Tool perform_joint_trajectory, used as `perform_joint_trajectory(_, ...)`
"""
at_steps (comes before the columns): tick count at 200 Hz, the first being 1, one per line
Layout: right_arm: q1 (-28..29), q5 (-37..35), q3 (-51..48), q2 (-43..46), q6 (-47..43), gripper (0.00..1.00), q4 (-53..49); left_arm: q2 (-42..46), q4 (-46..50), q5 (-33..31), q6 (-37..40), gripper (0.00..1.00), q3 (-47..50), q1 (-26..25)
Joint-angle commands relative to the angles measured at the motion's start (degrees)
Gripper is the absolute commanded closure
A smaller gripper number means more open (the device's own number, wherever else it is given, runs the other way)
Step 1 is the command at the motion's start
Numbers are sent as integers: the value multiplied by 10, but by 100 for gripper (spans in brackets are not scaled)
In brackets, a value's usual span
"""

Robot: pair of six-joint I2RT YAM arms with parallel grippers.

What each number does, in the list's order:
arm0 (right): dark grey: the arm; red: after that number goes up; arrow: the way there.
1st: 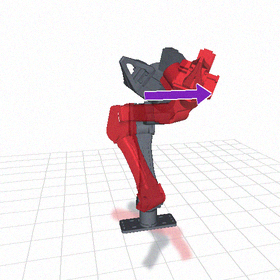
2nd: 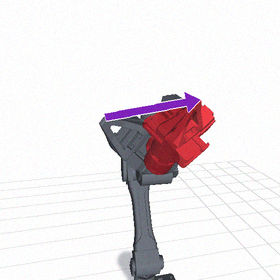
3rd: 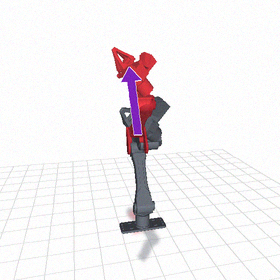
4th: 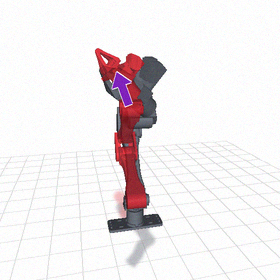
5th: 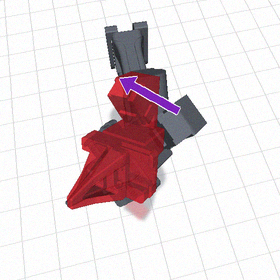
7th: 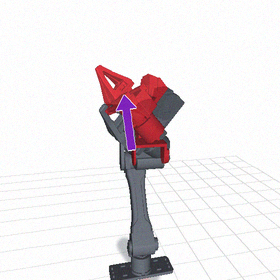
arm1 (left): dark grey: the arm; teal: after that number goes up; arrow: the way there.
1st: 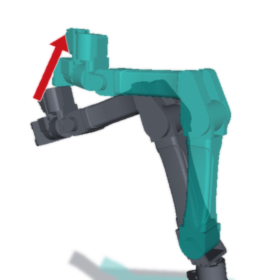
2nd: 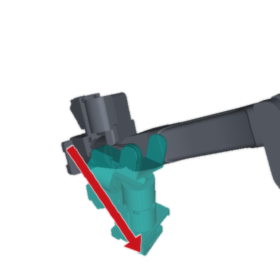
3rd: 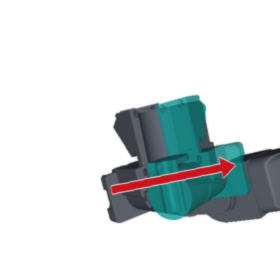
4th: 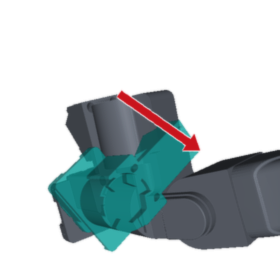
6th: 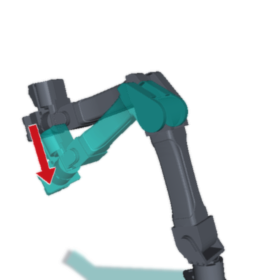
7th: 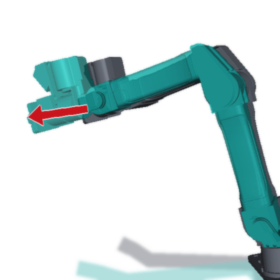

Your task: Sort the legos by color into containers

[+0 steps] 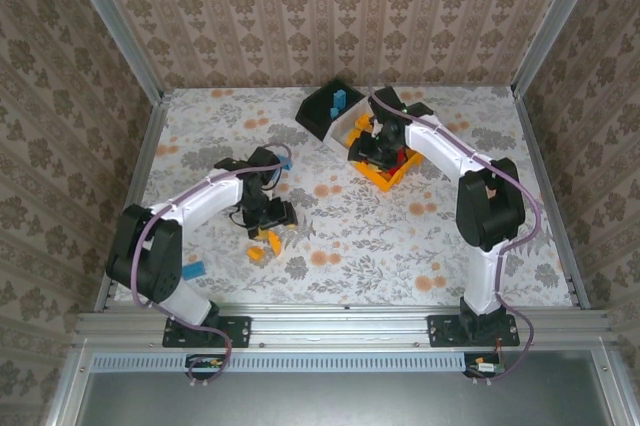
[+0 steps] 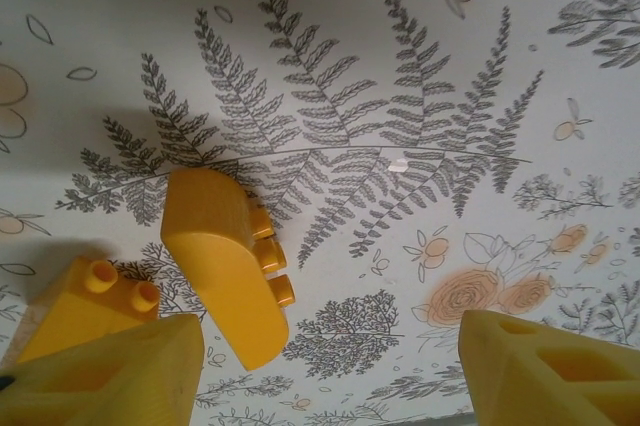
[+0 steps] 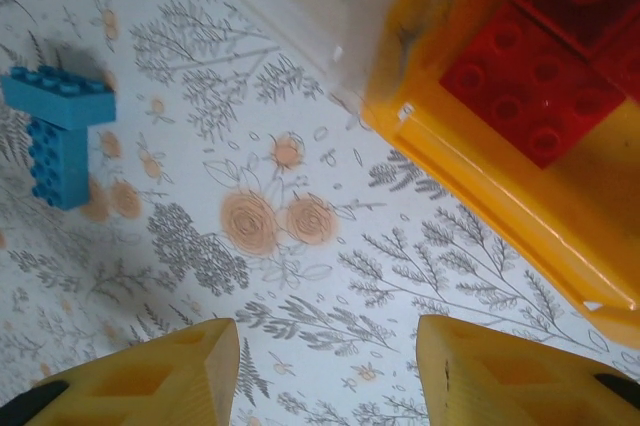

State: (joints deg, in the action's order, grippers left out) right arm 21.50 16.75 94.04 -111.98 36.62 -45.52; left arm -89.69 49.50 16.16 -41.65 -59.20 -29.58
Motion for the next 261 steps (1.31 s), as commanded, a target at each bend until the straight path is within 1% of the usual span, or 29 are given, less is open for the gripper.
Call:
perform_joint_trajectory(1,3,14,-22,42,11,50,29,-2,28,-19,-16,31,3,-2)
perform_joint_trajectory(72,7,16,-41,48,20,50,37,-14,33,-24,-17,33,13,-9)
perform_joint_trajectory(119,12,13,-40,52,29,53,38,-38,14,-22,-2,37,23,-4)
perform_joint_trajectory(165,12,-1,-42,68,30,56,32,-72,-5,-7,14,47,20,0)
perform_joint_trajectory(197,10,-11,-49,83,34,57,32,-85,-7,-6,25,61,12,4)
perform_joint_trajectory(220,7,-14,-56,92,41,58,37,-90,-4,-6,33,65,6,8)
perform_joint_trajectory(242,0,-15,-64,102,49,57,43,-86,-1,-6,40,74,2,12)
perform_joint_trajectory(261,-9,-21,-71,112,51,57,46,-83,6,-5,48,76,-7,17)
